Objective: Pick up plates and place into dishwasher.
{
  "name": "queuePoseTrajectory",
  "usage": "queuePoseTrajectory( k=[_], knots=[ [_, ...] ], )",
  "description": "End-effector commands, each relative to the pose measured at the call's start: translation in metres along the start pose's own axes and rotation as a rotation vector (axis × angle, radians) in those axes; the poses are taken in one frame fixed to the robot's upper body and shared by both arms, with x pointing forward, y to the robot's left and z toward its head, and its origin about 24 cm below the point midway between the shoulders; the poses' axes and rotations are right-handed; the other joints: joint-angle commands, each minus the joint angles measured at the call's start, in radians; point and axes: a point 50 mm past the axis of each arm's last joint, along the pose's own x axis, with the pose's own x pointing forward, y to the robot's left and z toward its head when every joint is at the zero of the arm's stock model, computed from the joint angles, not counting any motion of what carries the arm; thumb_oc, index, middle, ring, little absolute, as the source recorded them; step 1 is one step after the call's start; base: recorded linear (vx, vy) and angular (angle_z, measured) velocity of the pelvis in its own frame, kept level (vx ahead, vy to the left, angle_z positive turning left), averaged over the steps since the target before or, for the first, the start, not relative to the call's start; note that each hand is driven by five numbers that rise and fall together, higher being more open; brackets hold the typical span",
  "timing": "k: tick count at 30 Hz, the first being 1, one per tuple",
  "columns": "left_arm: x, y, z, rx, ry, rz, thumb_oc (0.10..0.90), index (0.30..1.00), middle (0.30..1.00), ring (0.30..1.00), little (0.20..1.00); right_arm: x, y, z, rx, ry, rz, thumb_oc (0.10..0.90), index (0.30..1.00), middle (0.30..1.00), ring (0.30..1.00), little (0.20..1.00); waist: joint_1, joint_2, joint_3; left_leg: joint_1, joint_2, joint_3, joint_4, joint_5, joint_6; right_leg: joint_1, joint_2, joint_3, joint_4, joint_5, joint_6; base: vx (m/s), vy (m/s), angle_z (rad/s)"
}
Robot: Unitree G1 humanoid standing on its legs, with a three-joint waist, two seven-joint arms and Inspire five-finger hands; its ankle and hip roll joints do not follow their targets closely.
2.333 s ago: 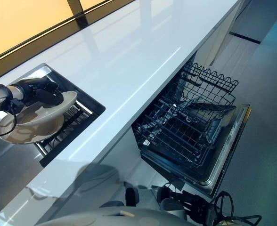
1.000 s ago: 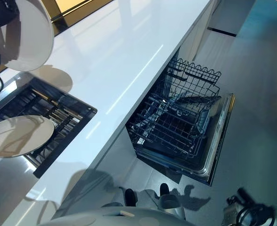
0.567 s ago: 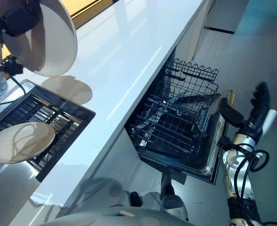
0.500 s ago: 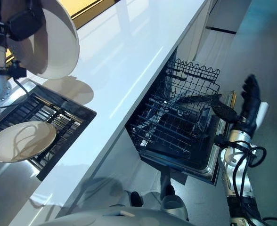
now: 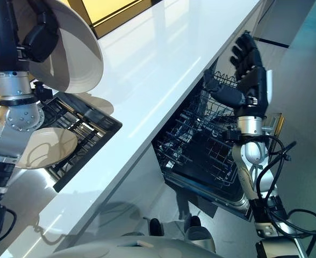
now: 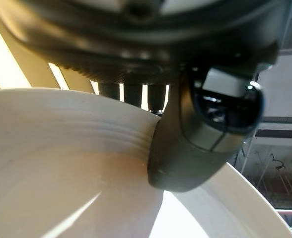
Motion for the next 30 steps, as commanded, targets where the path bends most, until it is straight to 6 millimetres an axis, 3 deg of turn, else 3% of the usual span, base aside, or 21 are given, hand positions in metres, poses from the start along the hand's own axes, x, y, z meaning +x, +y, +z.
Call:
queuePoseTrajectory(
  k=[1,13,30],
  knots=[
    [0.031,0.01,0.014,-0.021,-0.128,0.16,0.1,0.3,0.3,0.3,0.2,0.025,0.035,0.043,0.219,-0.194,0.227,0.8,0.9,0.9,0.9,0.9,0.018,-0.002,-0.115,0.043,-0.04,-0.011,0.008,-0.15,0.003,-0.053,0.051,-0.017,0.171,-0.154,0.026,0.01,-0.065,0.06],
    [0.027,-0.022,0.032,-0.103,-0.174,0.117,0.1,0.3,0.3,0.3,0.2,0.032,0.09,0.038,0.355,-0.13,0.483,0.8,0.9,0.9,0.9,0.9,0.033,-0.02,-0.125,0.033,-0.028,-0.029,0.021,-0.141,-0.013,-0.033,0.072,-0.028,0.149,-0.157,0.002,0.01,-0.063,0.06],
    [0.032,-0.053,0.049,-0.072,-0.239,0.002,0.1,0.3,0.3,0.3,0.2,0.037,0.136,0.038,0.493,-0.056,0.646,0.8,0.9,0.9,0.9,0.9,0.043,-0.021,-0.132,0.024,-0.016,-0.047,0.033,-0.131,-0.034,-0.005,0.102,-0.039,0.106,-0.152,-0.029,0.01,-0.051,0.03]
  ],
)
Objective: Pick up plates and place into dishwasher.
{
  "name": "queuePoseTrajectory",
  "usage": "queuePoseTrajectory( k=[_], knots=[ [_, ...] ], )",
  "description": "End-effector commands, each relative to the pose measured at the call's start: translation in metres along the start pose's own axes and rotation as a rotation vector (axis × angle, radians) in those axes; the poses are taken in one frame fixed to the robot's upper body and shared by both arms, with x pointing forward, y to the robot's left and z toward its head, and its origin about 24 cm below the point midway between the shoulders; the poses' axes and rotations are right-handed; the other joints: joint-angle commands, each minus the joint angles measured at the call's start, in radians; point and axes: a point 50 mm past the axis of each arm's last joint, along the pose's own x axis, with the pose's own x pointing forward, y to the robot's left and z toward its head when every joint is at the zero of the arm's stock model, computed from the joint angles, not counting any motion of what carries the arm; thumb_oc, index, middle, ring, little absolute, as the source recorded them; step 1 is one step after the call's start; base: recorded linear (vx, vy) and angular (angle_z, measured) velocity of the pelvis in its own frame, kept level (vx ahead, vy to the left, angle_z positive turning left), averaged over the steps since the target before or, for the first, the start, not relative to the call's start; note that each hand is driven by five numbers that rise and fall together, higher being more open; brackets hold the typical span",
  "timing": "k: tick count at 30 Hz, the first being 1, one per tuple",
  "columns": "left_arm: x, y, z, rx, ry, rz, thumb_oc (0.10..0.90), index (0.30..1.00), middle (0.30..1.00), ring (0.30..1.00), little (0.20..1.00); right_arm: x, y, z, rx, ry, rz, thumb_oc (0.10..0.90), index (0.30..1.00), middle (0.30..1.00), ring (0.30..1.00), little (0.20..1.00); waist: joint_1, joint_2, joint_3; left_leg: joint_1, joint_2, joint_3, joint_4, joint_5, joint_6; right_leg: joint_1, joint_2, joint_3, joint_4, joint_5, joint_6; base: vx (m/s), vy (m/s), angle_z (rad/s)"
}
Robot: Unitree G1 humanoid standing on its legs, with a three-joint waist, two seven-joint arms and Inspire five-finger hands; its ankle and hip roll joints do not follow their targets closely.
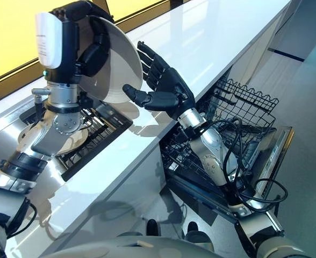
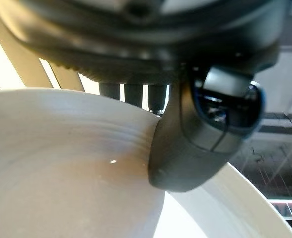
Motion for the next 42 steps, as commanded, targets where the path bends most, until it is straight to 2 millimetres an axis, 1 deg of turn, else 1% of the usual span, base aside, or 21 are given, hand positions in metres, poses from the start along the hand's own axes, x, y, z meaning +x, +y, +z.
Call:
queuePoseTrajectory(
  k=[1,6,10,11,12,13,15,19,23,28,29,30,31,32,34,36,38,40,41,42],
  knots=[
    [0.048,0.013,0.008,0.042,-0.114,0.135,0.1,0.3,0.3,0.3,0.2,0.025,0.034,0.048,0.04,-0.255,0.178,0.8,0.9,0.9,0.9,0.9,0.003,0.005,-0.12,0.024,-0.017,-0.006,0.033,-0.144,-0.027,-0.029,0.097,-0.018,0.123,-0.151,-0.03,0.02,-0.043,0.0],
    [0.044,0.009,0.008,0.017,-0.119,0.13,0.1,0.3,0.3,0.3,0.2,0.027,0.036,0.047,0.031,-0.245,0.169,0.8,0.9,0.9,0.9,0.9,0.005,0.005,-0.119,0.021,-0.017,-0.013,0.038,-0.143,-0.029,-0.027,0.102,-0.019,0.12,-0.153,-0.037,0.02,-0.047,0.02],
    [0.039,0.008,0.017,-0.089,-0.14,0.151,0.1,0.3,0.3,0.3,0.2,0.028,0.035,0.043,0.018,-0.23,0.128,0.8,0.9,0.9,0.9,0.9,0.01,0.005,-0.118,0.017,-0.016,-0.021,0.04,-0.141,-0.029,-0.024,0.107,-0.021,0.116,-0.156,-0.044,0.03,-0.045,0.06],
    [0.038,0.009,0.02,-0.121,-0.147,0.159,0.1,0.3,0.3,0.3,0.2,0.028,0.034,0.043,0.009,-0.234,0.115,0.674,0.792,0.792,0.792,0.774,0.012,0.004,-0.117,0.017,-0.016,-0.024,0.04,-0.14,-0.03,-0.023,0.108,-0.022,0.115,-0.156,-0.044,0.03,-0.042,0.05],
    [0.037,0.009,0.023,-0.149,-0.156,0.159,0.1,0.3,0.3,0.3,0.2,0.028,0.032,0.043,0.016,-0.238,0.096,0.421,0.575,0.575,0.575,0.521,0.014,0.004,-0.116,0.016,-0.016,-0.027,0.039,-0.139,-0.031,-0.022,0.108,-0.024,0.114,-0.156,-0.046,0.02,-0.037,0.06],
    [0.035,0.01,0.027,-0.187,-0.169,0.174,0.1,0.3,0.3,0.3,0.2,0.028,0.03,0.043,0.023,-0.243,0.077,0.1,0.3,0.3,0.3,0.2,0.016,0.004,-0.117,0.016,-0.016,-0.031,0.038,-0.139,-0.031,-0.02,0.109,-0.025,0.113,-0.157,-0.047,0.03,-0.034,0.08],
    [0.03,0.01,0.036,-0.242,-0.193,0.173,0.1,0.3,0.3,0.3,0.2,0.027,0.028,0.043,0.037,-0.256,0.039,0.1,0.3,0.3,0.3,0.2,0.021,0.004,-0.114,0.016,-0.016,-0.039,0.037,-0.139,-0.032,-0.019,0.108,-0.03,0.116,-0.161,-0.049,0.02,-0.021,0.09],
    [0.025,0.01,0.052,-0.328,-0.225,0.139,0.1,0.3,0.3,0.3,0.2,0.023,0.025,0.049,0.059,-0.328,-0.03,0.1,0.3,0.3,0.3,0.2,0.027,0.007,-0.11,0.017,-0.018,-0.053,0.033,-0.138,-0.03,-0.018,0.107,-0.038,0.118,-0.165,-0.05,0.01,-0.005,0.05],
    [0.023,0.013,0.06,-0.337,-0.261,0.139,0.1,0.3,0.3,0.3,0.2,0.018,0.018,0.055,0.094,-0.381,-0.1,0.1,0.3,0.3,0.3,0.2,0.029,0.009,-0.107,0.019,-0.022,-0.062,0.031,-0.139,-0.025,-0.017,0.104,-0.042,0.121,-0.167,-0.049,0.0,0.007,0.05],
    [0.025,0.022,0.069,-0.358,-0.325,0.166,0.1,0.3,0.3,0.3,0.2,0.01,0.006,0.062,0.122,-0.439,-0.196,0.1,0.3,0.3,0.3,0.2,0.027,0.012,-0.109,0.021,-0.024,-0.063,0.023,-0.136,-0.022,-0.017,0.104,-0.043,0.115,-0.162,-0.046,0.0,0.021,0.05],
    [0.026,0.025,0.071,-0.376,-0.331,0.172,0.191,0.378,0.378,0.378,0.291,0.008,0.003,0.063,0.117,-0.45,-0.221,0.1,0.3,0.3,0.3,0.2,0.027,0.012,-0.11,0.021,-0.025,-0.064,0.021,-0.135,-0.021,-0.017,0.104,-0.042,0.113,-0.16,-0.046,0.01,0.014,0.04],
    [0.026,0.025,0.071,-0.38,-0.33,0.172,0.298,0.469,0.469,0.469,0.398,0.008,0.002,0.064,0.115,-0.453,-0.225,0.1,0.3,0.3,0.3,0.2,0.027,0.012,-0.11,0.022,-0.025,-0.064,0.02,-0.135,-0.021,-0.017,0.104,-0.041,0.113,-0.16,-0.046,0.0,0.0,0.0],
    [0.027,0.026,0.071,-0.405,-0.32,0.17,0.8,0.9,0.9,0.9,0.9,0.006,0.0,0.066,0.098,-0.471,-0.25,0.1,0.3,0.3,0.3,0.2,0.026,0.012,-0.111,0.022,-0.025,-0.064,0.019,-0.135,-0.021,-0.017,0.104,-0.041,0.111,-0.159,-0.045,0.0,0.0,0.0],
    [0.029,0.029,0.07,-0.458,-0.288,0.162,0.8,0.9,0.9,0.9,0.9,0.003,-0.005,0.072,0.045,-0.514,-0.296,0.1,0.3,0.3,0.3,0.2,0.026,0.012,-0.11,0.023,-0.025,-0.064,0.016,-0.133,-0.021,-0.017,0.105,-0.039,0.109,-0.156,-0.045,0.0,0.0,0.0],
    [0.029,0.03,0.065,-0.508,-0.231,0.143,0.8,0.9,0.9,0.9,0.9,-0.004,-0.011,0.083,-0.076,-0.601,-0.376,0.1,0.3,0.3,0.3,0.2,0.026,0.013,-0.108,0.024,-0.024,-0.064,0.012,-0.132,-0.021,-0.018,0.106,-0.037,0.107,-0.154,-0.043,0.0,0.0,0.0],
    [0.028,0.031,0.056,-0.528,-0.164,0.126,0.8,0.9,0.9,0.9,0.9,-0.014,-0.019,0.099,-0.282,-0.718,-0.505,0.1,0.3,0.3,0.3,0.2,0.026,0.015,-0.107,0.018,-0.024,-0.062,0.015,-0.126,-0.021,-0.024,0.106,-0.034,0.106,-0.144,-0.041,0.0,0.0,0.0],
    [0.026,0.032,0.045,-0.512,-0.091,0.101,0.8,0.9,0.9,0.9,0.9,-0.025,-0.029,0.114,-0.499,-0.804,-0.63,0.1,0.3,0.3,0.3,0.2,0.025,0.017,-0.105,0.018,-0.026,-0.062,0.018,-0.129,-0.018,-0.025,0.106,-0.029,0.107,-0.145,-0.039,0.0,-0.002,0.02],
    [0.024,0.036,0.032,-0.463,-0.035,0.08,0.8,0.9,0.9,0.9,0.9,-0.036,-0.043,0.125,-0.615,-0.837,-0.725,0.1,0.3,0.3,0.3,0.2,0.025,0.018,-0.103,0.018,-0.026,-0.061,0.023,-0.134,-0.015,-0.026,0.107,-0.026,0.111,-0.146,-0.039,0.03,-0.014,0.03],
    [0.022,0.038,0.023,-0.419,0.0,0.07,0.8,0.9,0.9,0.9,0.9,-0.042,-0.053,0.129,-0.673,-0.83,-0.782,0.1,0.3,0.3,0.3,0.2,0.024,0.017,-0.104,0.024,-0.027,-0.062,0.023,-0.144,-0.014,-0.022,0.107,-0.023,0.111,-0.155,-0.036,0.0,0.0,0.0],
    [0.021,0.042,0.017,-0.397,0.022,0.066,0.8,0.9,0.9,0.9,0.9,-0.047,-0.061,0.133,-0.702,-0.822,-0.821,0.1,0.3,0.3,0.3,0.2,0.025,0.017,-0.101,0.018,-0.028,-0.06,0.029,-0.139,-0.012,-0.026,0.106,-0.023,0.113,-0.147,-0.037,0.02,-0.04,-0.03]
  ],
)
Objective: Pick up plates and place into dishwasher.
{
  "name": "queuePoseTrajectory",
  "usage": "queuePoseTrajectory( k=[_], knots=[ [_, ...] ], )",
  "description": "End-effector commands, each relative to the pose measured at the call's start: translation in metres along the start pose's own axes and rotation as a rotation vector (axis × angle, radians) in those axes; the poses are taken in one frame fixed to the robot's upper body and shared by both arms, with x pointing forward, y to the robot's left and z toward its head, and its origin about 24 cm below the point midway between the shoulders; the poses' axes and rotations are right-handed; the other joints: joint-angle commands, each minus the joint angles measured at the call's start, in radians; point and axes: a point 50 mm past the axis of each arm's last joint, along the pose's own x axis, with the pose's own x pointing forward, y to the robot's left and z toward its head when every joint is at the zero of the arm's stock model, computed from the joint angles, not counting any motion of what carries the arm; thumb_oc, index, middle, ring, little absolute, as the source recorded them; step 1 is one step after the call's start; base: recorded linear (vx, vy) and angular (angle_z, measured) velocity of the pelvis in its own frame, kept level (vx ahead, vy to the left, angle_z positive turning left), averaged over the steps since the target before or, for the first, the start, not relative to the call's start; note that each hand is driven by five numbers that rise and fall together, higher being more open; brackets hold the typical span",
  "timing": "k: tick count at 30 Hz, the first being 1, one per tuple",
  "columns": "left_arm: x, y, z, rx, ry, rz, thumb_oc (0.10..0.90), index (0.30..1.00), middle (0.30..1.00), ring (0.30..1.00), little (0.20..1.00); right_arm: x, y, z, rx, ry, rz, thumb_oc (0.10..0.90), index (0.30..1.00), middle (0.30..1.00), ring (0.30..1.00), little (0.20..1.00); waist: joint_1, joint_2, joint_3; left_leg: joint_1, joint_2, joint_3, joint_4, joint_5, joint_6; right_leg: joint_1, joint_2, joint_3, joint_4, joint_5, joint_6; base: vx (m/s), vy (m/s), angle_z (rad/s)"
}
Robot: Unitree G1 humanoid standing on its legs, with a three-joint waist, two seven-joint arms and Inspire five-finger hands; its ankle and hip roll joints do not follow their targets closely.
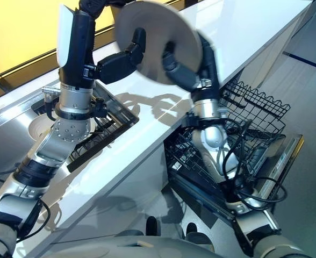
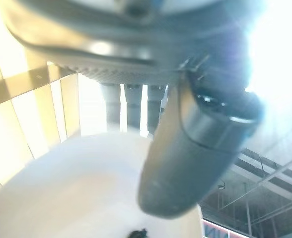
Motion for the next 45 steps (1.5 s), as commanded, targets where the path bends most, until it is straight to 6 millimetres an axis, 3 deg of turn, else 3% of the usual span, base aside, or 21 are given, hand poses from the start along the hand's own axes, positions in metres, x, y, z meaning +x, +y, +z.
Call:
queuePoseTrajectory(
  k=[1,7,15,21,27,34,45],
  knots=[
    [0.01,0.053,-0.016,0.108,0.082,0.127,0.8,0.9,0.9,0.9,0.9,0.03,-0.059,0.046,-0.141,-0.322,-0.259,0.1,0.3,0.3,0.3,0.2,-0.001,0.015,-0.101,0.038,-0.04,-0.01,0.031,-0.157,0.003,-0.028,0.091,-0.02,0.113,-0.138,-0.024,-0.01,-0.039,-0.05],
    [-0.013,0.101,-0.04,0.241,0.267,0.128,0.8,0.9,0.9,0.9,0.9,0.03,-0.129,0.039,-0.451,-0.208,-0.406,0.1,0.3,0.3,0.3,0.2,0.011,0.015,-0.101,0.046,-0.042,-0.017,0.033,-0.171,0.005,-0.018,0.091,-0.026,0.112,-0.153,-0.022,0.05,-0.05,-0.02],
    [-0.039,0.135,-0.058,0.351,0.447,0.122,0.8,0.9,0.9,0.9,0.9,0.013,-0.197,0.018,-0.697,0.06,-0.541,0.1,0.3,0.3,0.3,0.2,0.022,0.022,-0.083,0.049,-0.037,-0.027,0.038,-0.174,-0.002,-0.019,0.087,-0.048,0.14,-0.175,-0.026,0.06,-0.064,0.07],
    [-0.052,0.153,-0.072,0.384,0.625,0.022,0.8,0.9,0.9,0.9,0.9,0.002,-0.217,-0.001,-0.871,0.263,-0.411,0.1,0.3,0.3,0.3,0.2,0.031,0.038,-0.053,0.04,-0.029,-0.037,0.049,-0.169,-0.013,-0.036,0.072,-0.087,0.189,-0.199,-0.031,0.04,-0.062,0.11],
    [-0.061,0.179,-0.078,0.479,0.714,-0.016,0.8,0.9,0.9,0.9,0.9,0.006,-0.228,-0.008,-1.044,0.375,-0.267,0.1,0.3,0.3,0.3,0.2,0.044,0.051,-0.02,0.013,-0.025,-0.046,0.073,-0.162,-0.032,-0.049,0.059,-0.121,0.204,-0.206,-0.04,0.02,-0.048,0.19],
    [-0.058,0.205,-0.068,0.635,0.705,-0.012,0.8,0.9,0.9,0.9,0.9,0.016,-0.229,-0.014,-1.252,0.461,-0.125,0.1,0.3,0.3,0.3,0.2,0.069,0.061,0.009,-0.03,-0.019,-0.052,0.103,-0.148,-0.056,-0.054,0.055,-0.147,0.192,-0.2,-0.052,0.02,-0.038,0.12],
    [-0.053,0.213,-0.057,0.738,0.64,0.007,0.8,0.9,0.9,0.9,0.9,0.009,-0.231,-0.038,-1.392,0.67,0.025,0.1,0.3,0.3,0.3,0.2,0.106,0.078,0.04,-0.095,-0.013,-0.074,0.144,-0.126,-0.079,-0.084,0.042,-0.181,0.215,-0.21,-0.064,0.0,-0.02,0.11]
  ],
)
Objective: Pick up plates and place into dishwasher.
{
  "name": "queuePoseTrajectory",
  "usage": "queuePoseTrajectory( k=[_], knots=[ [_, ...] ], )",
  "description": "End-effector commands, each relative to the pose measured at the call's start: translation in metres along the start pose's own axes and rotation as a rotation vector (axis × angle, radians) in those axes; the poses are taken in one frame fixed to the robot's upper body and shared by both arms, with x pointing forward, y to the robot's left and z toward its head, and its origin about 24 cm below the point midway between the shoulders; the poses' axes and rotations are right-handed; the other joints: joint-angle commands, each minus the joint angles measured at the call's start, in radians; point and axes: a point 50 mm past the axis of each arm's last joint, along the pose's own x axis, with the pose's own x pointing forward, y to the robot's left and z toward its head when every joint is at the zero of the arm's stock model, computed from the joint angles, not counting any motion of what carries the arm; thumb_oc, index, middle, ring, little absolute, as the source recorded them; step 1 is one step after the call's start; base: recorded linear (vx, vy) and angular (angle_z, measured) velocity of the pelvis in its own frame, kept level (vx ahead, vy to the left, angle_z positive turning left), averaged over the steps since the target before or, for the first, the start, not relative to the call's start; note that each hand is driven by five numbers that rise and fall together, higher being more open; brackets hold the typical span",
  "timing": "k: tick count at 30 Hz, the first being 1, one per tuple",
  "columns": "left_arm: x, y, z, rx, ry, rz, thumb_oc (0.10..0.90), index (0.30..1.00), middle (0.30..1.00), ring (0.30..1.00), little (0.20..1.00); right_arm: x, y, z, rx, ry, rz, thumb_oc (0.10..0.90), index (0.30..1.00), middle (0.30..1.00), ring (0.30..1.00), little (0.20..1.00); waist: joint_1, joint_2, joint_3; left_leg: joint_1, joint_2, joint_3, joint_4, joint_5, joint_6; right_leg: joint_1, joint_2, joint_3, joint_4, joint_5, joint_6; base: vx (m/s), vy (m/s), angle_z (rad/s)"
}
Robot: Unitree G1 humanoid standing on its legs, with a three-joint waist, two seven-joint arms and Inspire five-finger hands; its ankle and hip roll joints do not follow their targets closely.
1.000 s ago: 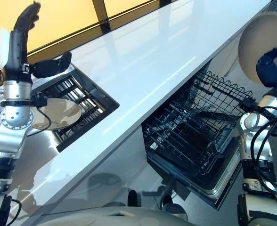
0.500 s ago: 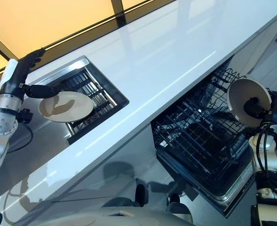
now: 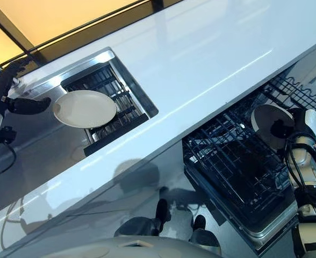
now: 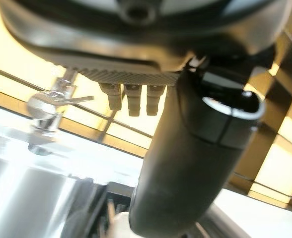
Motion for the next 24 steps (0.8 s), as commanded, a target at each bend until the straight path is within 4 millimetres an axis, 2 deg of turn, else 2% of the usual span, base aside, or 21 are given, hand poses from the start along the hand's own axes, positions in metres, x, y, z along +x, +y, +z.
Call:
queuePoseTrajectory(
  k=[1,4,5,6,15,19,24],
  knots=[
    [0.007,0.079,0.037,0.141,-0.183,0.319,0.8,0.9,0.9,0.9,0.9,0.018,-0.051,0.04,-0.148,-0.141,-0.096,0.1,0.3,0.3,0.3,0.2,0.004,0.005,-0.062,-0.035,-0.012,0.034,0.133,-0.145,-0.052,-0.093,0.033,-0.02,0.217,-0.168,-0.044,-0.01,-0.016,0.19],
    [0.008,0.086,0.042,0.2,-0.194,0.336,0.8,0.9,0.9,0.9,0.9,0.018,-0.035,0.026,-0.202,-0.035,0.0,0.1,0.3,0.3,0.3,0.2,0.011,0.006,-0.062,-0.038,-0.011,0.031,0.136,-0.144,-0.054,-0.095,0.032,-0.024,0.219,-0.168,-0.045,0.0,-0.013,0.05],
    [0.008,0.09,0.045,0.225,-0.201,0.339,0.8,0.9,0.9,0.9,0.9,0.018,-0.029,0.02,-0.216,0.002,0.037,0.364,0.526,0.526,0.526,0.464,0.015,0.006,-0.062,-0.038,-0.01,0.032,0.136,-0.144,-0.055,-0.094,0.031,-0.027,0.218,-0.167,-0.046,0.0,0.0,0.0],
    [0.008,0.091,0.046,0.247,-0.206,0.34,0.8,0.9,0.9,0.9,0.9,0.017,-0.025,0.018,-0.228,0.021,0.056,0.8,0.9,0.9,0.9,0.9,0.017,0.005,-0.062,-0.038,-0.009,0.031,0.136,-0.145,-0.055,-0.094,0.031,-0.028,0.217,-0.167,-0.046,0.0,0.0,0.0],
    [0.006,0.09,0.052,0.581,-0.26,0.284,0.8,0.9,0.9,0.9,0.9,0.015,-0.007,0.026,-0.199,-0.003,0.121,0.8,0.9,0.9,0.9,0.9,0.029,0.009,-0.07,-0.032,-0.009,0.032,0.151,-0.152,-0.056,-0.081,0.032,-0.027,0.21,-0.162,-0.045,0.0,0.001,0.0],
    [0.004,0.086,0.051,0.712,-0.279,0.254,0.8,0.9,0.9,0.9,0.9,0.015,-0.005,0.025,-0.158,-0.005,0.12,0.8,0.9,0.9,0.9,0.9,0.03,0.013,-0.075,-0.033,-0.012,0.035,0.162,-0.159,-0.056,-0.076,0.031,-0.024,0.205,-0.158,-0.043,-0.02,0.029,-0.02],
    [0.0,0.075,0.049,0.868,-0.303,0.179,0.8,0.9,0.9,0.9,0.9,0.012,-0.004,0.034,0.078,-0.034,0.093,0.8,0.9,0.9,0.9,0.9,0.028,0.012,-0.08,-0.026,-0.014,0.037,0.164,-0.165,-0.054,-0.064,0.033,-0.018,0.194,-0.152,-0.037,-0.01,0.028,-0.01]
  ],
)
